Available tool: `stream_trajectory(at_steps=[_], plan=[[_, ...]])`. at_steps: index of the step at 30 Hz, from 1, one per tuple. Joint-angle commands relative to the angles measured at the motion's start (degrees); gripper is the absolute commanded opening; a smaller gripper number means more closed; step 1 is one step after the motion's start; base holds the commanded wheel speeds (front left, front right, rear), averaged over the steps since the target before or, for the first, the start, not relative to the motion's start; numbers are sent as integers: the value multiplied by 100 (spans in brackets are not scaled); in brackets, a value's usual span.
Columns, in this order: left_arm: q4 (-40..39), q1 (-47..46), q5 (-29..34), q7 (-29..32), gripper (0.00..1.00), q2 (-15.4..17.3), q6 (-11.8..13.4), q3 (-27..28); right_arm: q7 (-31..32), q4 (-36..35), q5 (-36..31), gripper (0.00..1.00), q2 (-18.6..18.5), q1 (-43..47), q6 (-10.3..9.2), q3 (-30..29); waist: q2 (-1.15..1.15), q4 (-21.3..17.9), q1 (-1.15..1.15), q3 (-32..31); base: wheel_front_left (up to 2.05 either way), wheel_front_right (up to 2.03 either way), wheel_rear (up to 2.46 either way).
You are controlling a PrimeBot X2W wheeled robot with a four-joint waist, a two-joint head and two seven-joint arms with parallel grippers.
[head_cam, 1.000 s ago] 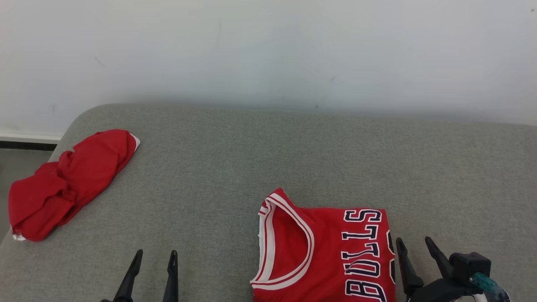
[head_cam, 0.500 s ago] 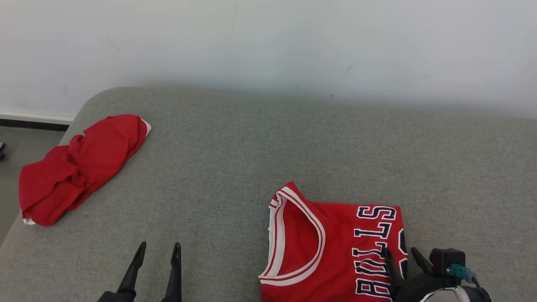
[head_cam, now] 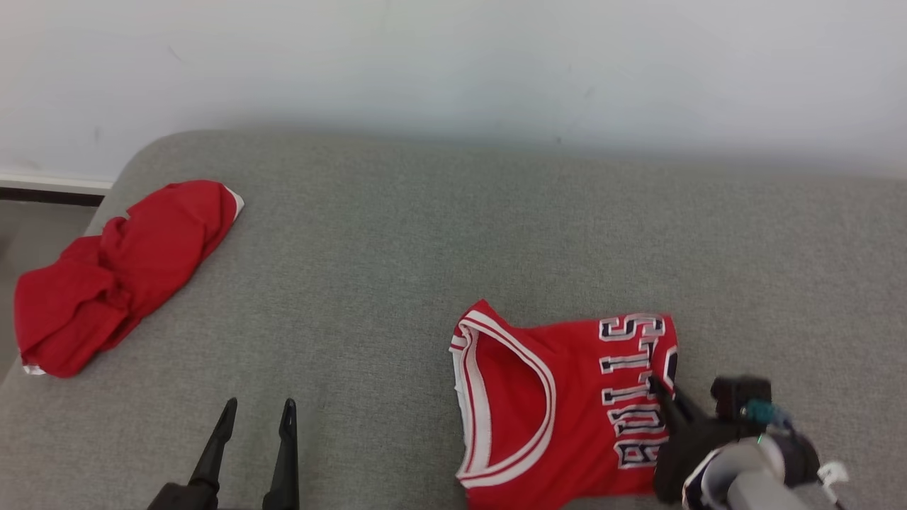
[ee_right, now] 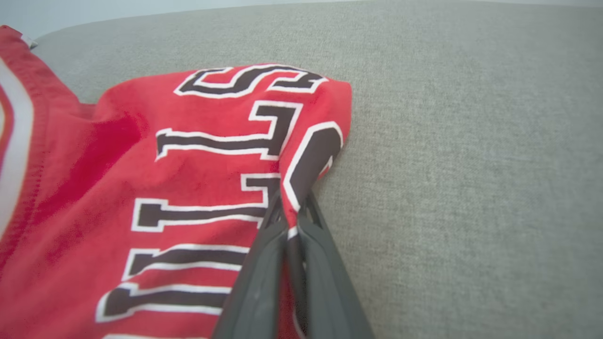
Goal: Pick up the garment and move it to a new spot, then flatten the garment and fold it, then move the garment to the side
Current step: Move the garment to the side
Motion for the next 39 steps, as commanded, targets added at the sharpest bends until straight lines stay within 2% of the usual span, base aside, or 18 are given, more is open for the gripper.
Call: stream_trajectory(at_steps=[1, 8, 17, 24, 39], plan=[[-45, -126, -37, -18, 100, -20, 6, 0, -5, -59, 53, 0, -159, -261, -15, 73, 0, -117, 0, 187, 0, 0, 0], [-127, -432, -89, -17, 100, -25, 6, -100, 99, -196, 235, 0, -609, -1077, -15, 335, 0, -288, 0, 714, 0, 0, 0], [-393, -946, -51, -17, 100, 135, 6, -263, 204, -169, 408, 0, -1457, -2334, -15, 446, 0, -587, 0, 1610, 0, 0, 0], [-810, -1015, 63, -17, 100, 356, 6, -117, 262, -77, 436, 0, -1997, -3229, -15, 530, 0, -1130, 0, 2219, 0, 0, 0], [-1631, -982, 281, -18, 100, 830, 20, 82, 262, 216, 440, 0, -2643, -4439, -15, 748, 0, -1972, 0, 3096, 0, 0, 0]])
